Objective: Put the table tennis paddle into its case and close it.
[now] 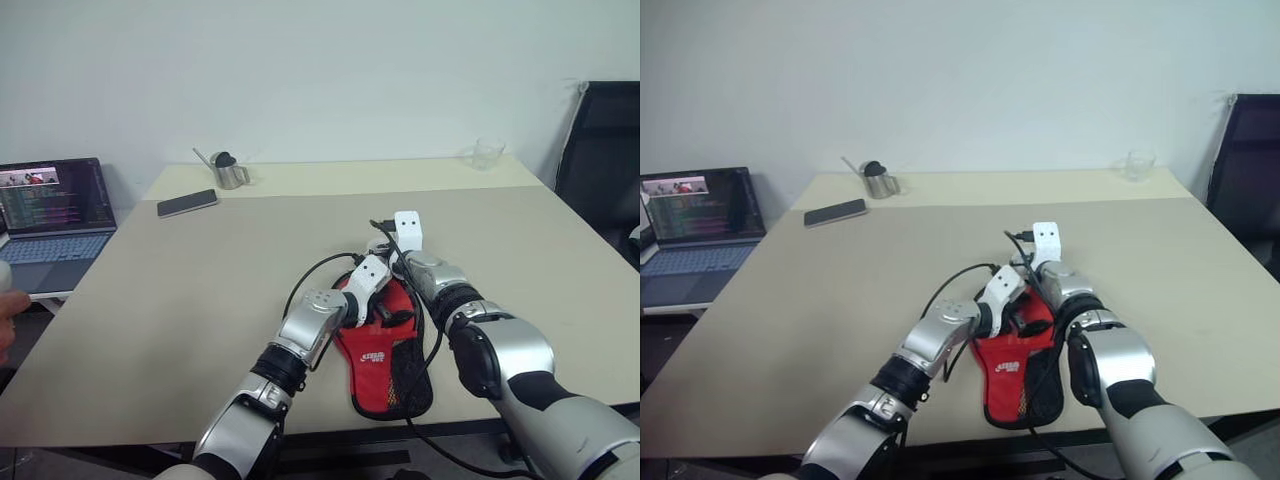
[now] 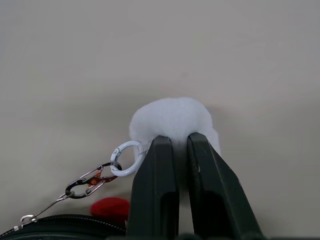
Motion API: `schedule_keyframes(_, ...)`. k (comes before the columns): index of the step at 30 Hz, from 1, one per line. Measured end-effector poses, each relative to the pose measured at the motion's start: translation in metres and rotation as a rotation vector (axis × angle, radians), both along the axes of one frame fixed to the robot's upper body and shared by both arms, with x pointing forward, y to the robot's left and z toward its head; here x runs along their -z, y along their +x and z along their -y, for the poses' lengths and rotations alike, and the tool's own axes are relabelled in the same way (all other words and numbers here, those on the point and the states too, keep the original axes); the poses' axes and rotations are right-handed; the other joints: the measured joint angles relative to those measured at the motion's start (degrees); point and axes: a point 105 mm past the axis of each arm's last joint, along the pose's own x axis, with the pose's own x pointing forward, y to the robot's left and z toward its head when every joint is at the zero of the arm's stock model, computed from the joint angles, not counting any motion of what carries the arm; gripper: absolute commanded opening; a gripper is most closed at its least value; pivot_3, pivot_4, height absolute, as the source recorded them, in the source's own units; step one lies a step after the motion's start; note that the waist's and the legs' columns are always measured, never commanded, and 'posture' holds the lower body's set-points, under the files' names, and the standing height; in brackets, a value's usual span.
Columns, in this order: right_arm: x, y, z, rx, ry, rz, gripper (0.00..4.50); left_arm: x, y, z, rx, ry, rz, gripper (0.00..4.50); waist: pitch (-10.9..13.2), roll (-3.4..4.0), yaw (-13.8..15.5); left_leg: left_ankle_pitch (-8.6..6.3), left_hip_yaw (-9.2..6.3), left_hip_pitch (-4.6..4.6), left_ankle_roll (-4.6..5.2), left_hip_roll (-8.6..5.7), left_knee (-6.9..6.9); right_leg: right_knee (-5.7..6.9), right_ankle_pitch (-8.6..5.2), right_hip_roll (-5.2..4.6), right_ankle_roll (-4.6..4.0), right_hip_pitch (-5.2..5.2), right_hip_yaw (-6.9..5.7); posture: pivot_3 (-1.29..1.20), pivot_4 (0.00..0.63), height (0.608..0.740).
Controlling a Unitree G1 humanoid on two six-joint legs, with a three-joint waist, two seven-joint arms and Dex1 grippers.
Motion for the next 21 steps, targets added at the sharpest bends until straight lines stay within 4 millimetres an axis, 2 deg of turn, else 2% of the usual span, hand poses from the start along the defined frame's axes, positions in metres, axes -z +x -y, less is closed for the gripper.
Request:
schedule_keyframes(4, -0.004, 0.002, 0.016, 0.028, -0.015, 0.01, 0.01, 0.001, -0.001, 0.005, 0.011, -0.002, -0.001, 4.5, 0.0, 0.0, 0.5, 0.0, 0.0, -0.01, 0.0, 0.0, 0.0, -0.03, 0.0, 0.0, 0.0, 0.0, 0.0, 0.0, 0.15, 0.74)
schedule_keyframes(13, -0.008, 0.003, 0.069, 0.099, -0.068, -0.001, 0.01, 0.001, -0.002, 0.014, 0.037, -0.009, 0.001, 4.5, 0.0, 0.02, 1.0, 0.0, -0.04, -0.03, 0.04, -0.07, 0.01, -0.07, 0.0, -0.06, 0.0, 0.08, -0.07, 0.0, 0.15, 0.74)
schedule_keyframes(19, -0.012, -0.003, 0.088, 0.013, -0.094, -0.018, 0.01, 0.002, -0.002, 0.018, 0.049, -0.009, 0.002, 4.5, 0.0, 0.04, 1.5, -0.04, -0.12, -0.02, 0.22, -0.12, 0.04, -0.07, 0.01, -0.08, 0.02, 0.15, -0.14, 0.0, 0.15, 0.74)
schedule_keyframes(21, -0.012, -0.011, 0.099, -0.043, -0.124, -0.029, 0.01, 0.003, -0.002, 0.02, 0.055, -0.007, -0.001, 4.5, 0.0, 0.04, 2.1, -0.07, -0.18, -0.03, 0.26, -0.12, 0.04, -0.13, 0.0, -0.08, 0.02, 0.18, -0.2, 0.0, 0.15, 0.74)
